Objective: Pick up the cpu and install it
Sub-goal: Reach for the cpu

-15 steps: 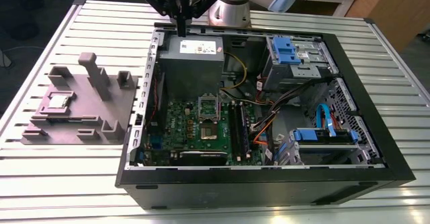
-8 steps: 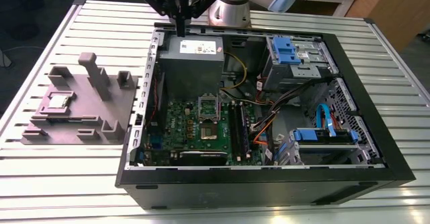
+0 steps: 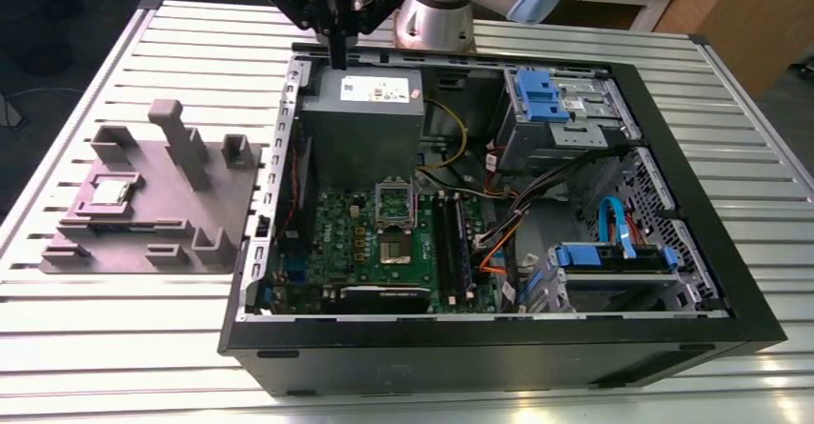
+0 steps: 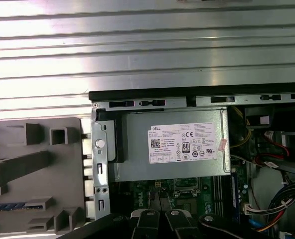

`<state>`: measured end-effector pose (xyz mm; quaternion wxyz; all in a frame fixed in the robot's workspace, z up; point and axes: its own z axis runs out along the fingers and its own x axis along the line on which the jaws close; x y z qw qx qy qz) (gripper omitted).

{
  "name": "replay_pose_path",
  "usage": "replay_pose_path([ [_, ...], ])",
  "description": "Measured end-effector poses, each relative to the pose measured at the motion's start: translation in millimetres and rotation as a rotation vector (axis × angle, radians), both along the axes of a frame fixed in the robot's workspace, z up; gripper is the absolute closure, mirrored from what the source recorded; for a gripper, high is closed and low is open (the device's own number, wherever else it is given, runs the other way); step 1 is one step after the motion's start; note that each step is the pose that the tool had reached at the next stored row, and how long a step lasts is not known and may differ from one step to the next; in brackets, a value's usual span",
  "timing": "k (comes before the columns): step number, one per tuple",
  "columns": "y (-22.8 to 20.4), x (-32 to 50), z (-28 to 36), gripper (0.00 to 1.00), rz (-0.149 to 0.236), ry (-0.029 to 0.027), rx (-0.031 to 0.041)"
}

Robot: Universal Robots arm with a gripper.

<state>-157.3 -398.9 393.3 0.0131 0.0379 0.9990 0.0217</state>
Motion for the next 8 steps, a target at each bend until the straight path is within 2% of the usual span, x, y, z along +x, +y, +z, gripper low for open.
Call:
replay_pose_path([
  [8,0.0,-1.5,0.0,0.90,0.000,0.0000,0.0000],
])
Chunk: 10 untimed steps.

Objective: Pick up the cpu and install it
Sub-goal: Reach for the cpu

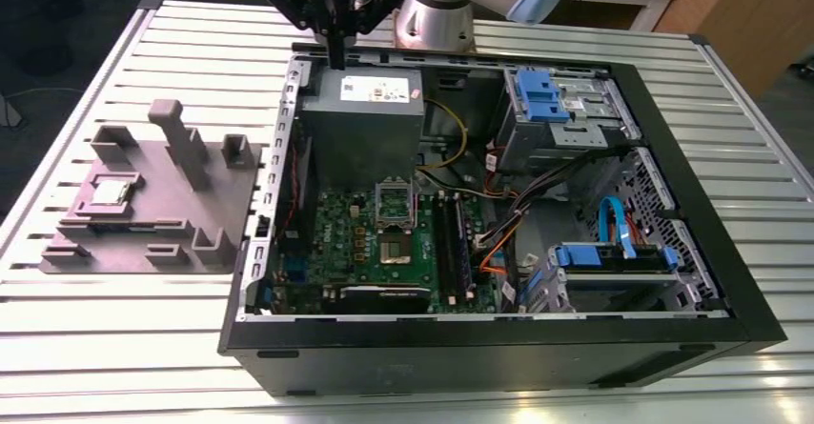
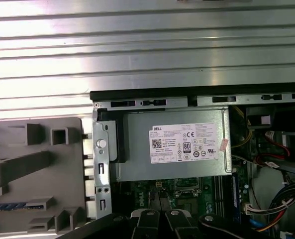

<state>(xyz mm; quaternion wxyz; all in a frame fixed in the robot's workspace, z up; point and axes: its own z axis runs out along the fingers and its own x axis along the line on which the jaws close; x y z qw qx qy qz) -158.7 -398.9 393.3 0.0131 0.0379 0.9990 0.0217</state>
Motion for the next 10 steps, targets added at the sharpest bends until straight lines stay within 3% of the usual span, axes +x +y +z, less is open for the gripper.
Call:
replay_pose_path([
  [10,0.0,-1.9,0.0,0.90,0.000,0.0000,0.0000],
])
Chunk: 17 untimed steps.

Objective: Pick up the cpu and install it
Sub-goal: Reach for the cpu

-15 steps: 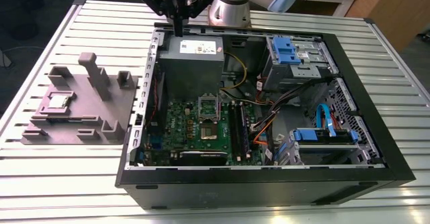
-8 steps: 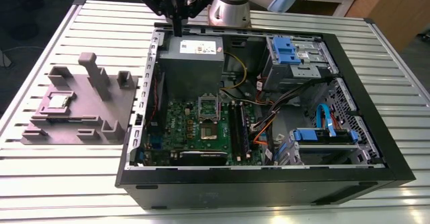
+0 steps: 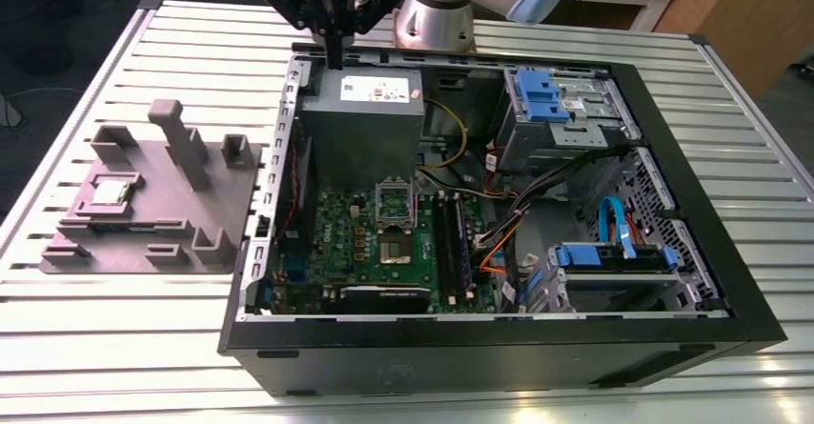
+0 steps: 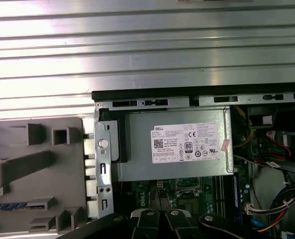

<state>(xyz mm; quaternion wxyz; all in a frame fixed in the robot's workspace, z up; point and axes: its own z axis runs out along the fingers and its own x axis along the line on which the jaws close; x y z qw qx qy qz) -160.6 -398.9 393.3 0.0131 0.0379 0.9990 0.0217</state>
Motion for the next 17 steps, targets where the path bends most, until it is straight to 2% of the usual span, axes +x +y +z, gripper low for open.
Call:
replay_pose_path([
  [17,0.0,-7.6,-0.2,0.90,0.000,0.0000,0.0000],
])
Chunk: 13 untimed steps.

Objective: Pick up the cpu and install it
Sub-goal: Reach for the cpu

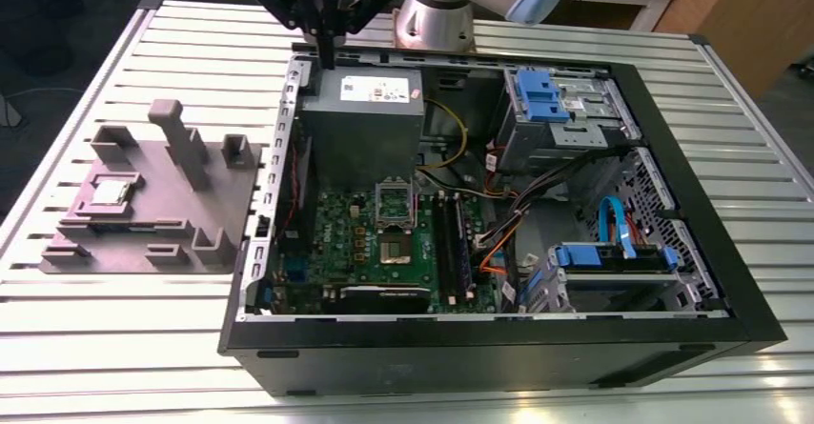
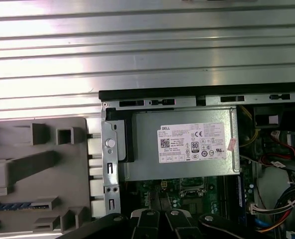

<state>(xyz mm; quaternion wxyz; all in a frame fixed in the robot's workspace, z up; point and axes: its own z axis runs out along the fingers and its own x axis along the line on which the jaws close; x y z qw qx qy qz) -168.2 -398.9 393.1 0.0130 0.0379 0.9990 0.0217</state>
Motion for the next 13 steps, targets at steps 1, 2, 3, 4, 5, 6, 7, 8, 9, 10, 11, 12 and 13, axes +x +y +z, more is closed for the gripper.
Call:
replay_pose_path([
  [1,0.0,-0.5,0.0,0.90,0.000,0.0001,0.0000],
  [2,0.0,-0.9,0.0,0.90,0.000,0.0001,-0.0001],
  [3,0.0,-1.3,0.0,0.90,0.000,0.0002,-0.0001],
  [4,0.0,-1.7,0.0,0.90,0.000,0.0001,0.0000],
  [5,0.0,-2.1,-0.1,0.90,0.000,0.0001,0.0000],
  [6,0.0,-2.4,-0.1,0.90,0.000,0.0001,0.0000],
  [7,0.0,-2.7,-0.1,0.90,0.000,0.0001,0.0000],
  [8,0.0,-3.1,-0.1,0.90,0.000,0.0003,-0.0001],
  [9,0.0,-3.5,-0.2,0.90,0.000,0.0002,0.0000],
  [10,0.0,-3.8,-0.2,0.90,0.000,0.0003,0.0000],
  [11,0.0,-4.2,-0.2,0.90,0.000,0.0004,-0.0001],
  [12,0.0,-4.5,-0.2,0.90,0.000,0.0004,-0.0001],
  [13,0.0,-4.8,-0.2,0.90,0.000,0.0005,-0.0001],
])
